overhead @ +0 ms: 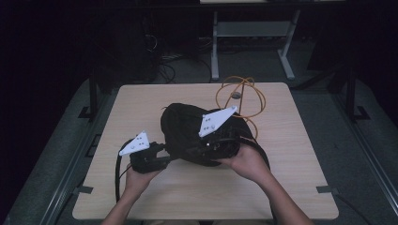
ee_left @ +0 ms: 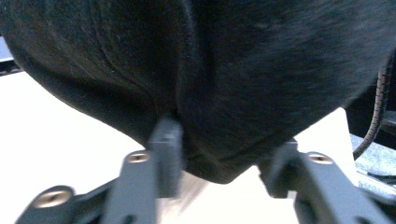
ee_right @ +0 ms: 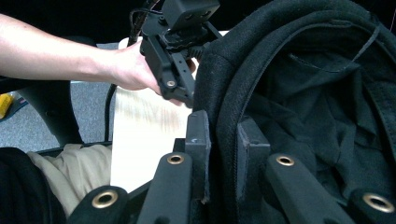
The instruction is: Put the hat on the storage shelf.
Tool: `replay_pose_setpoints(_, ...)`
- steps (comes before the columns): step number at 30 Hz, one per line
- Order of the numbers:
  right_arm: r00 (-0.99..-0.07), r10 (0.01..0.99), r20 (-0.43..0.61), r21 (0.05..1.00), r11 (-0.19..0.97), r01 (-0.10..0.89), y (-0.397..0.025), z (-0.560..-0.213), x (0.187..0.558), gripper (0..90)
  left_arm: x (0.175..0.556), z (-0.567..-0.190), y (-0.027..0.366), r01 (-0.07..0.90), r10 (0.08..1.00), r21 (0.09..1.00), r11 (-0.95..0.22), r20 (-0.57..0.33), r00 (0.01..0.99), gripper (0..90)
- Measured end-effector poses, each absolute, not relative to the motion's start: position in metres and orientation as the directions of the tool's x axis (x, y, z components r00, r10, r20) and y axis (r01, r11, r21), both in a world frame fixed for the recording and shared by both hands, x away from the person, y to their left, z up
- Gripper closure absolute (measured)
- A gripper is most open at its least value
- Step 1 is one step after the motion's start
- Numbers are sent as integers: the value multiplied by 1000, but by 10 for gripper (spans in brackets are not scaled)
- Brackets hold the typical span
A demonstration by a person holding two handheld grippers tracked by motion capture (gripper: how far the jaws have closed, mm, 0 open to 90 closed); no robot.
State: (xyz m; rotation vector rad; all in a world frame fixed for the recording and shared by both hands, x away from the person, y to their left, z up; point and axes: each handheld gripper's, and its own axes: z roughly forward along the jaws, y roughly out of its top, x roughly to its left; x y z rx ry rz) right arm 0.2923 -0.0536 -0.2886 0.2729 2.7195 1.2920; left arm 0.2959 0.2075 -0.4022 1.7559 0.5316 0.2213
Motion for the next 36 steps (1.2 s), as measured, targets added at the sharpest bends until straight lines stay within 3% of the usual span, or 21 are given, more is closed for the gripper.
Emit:
replay_pose_setpoints(2,-977,213,-19,782,613,118,-55,-288,293,776,296,-401,207,216,459,962,-169,-117,881,771)
replay_pose_setpoints(4,-976,215,-19,786,607,119,-56,-288,294,775,296,-398,208,222,460,960,-170,-122,880,808)
replay_pose_setpoints(13,-974,226,2,814,565,133,-62,-285,296,771,292,-375,212,173,486,970,-171,-69,871,842)
replay_pose_setpoints(20,-971,232,60,867,471,166,-73,-280,302,731,291,-338,214,119,498,976,-185,-11,867,851)
replay_pose_setpoints(27,-961,258,101,882,424,206,-83,-288,308,590,302,-303,212,108,512,966,-233,27,859,853)
replay_pose_setpoints(36,-942,315,118,872,421,250,-108,-308,307,429,306,-290,222,112,521,967,-227,23,853,854)
